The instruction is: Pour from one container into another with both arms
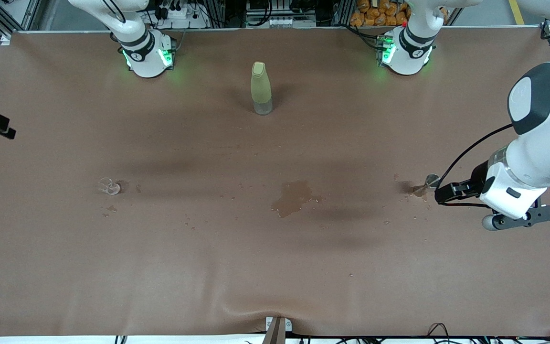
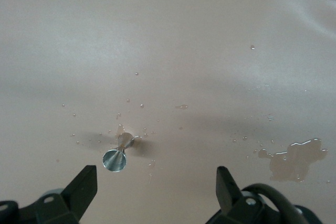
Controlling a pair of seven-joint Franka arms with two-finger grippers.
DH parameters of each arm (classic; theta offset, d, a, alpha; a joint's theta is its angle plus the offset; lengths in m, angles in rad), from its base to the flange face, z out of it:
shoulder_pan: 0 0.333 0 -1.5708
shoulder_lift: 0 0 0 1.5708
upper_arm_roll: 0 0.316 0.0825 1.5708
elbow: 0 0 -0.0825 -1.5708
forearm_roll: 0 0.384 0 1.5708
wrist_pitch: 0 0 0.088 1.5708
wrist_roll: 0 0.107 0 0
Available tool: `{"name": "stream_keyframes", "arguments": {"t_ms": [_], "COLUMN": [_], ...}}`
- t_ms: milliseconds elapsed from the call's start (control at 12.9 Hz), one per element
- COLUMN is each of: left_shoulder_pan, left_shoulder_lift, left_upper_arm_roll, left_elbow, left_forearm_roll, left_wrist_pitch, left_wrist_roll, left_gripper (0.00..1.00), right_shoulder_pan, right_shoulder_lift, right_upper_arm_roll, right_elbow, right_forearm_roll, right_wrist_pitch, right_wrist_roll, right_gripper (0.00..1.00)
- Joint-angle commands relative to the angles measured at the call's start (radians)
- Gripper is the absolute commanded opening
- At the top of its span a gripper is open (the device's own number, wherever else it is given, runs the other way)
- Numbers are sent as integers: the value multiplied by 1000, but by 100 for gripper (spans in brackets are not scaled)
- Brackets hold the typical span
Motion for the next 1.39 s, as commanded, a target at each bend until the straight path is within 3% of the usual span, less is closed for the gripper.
{"name": "stream_keyframes", "arguments": {"t_ms": [0,1317], "left_shoulder_pan": [-2,-4], "left_shoulder_lift": [-32,-26], "left_upper_arm_roll": [0,2], "left_elbow": [-27,-27], "left_forearm_roll": [14,28], "left_wrist_pitch": [-5,-5], "left_wrist_roll": [-11,-3], "left_gripper": [100,100], "right_shoulder_pan": [16,-6], "right_shoulder_lift": [-68,-58], "right_upper_arm_roll": [-14,-12], "right_elbow": [-92,-116], "right_forearm_roll": [-6,13], "right_wrist_pitch": [45,30], "right_wrist_roll": [-10,-22], "right_gripper": [100,100]}}
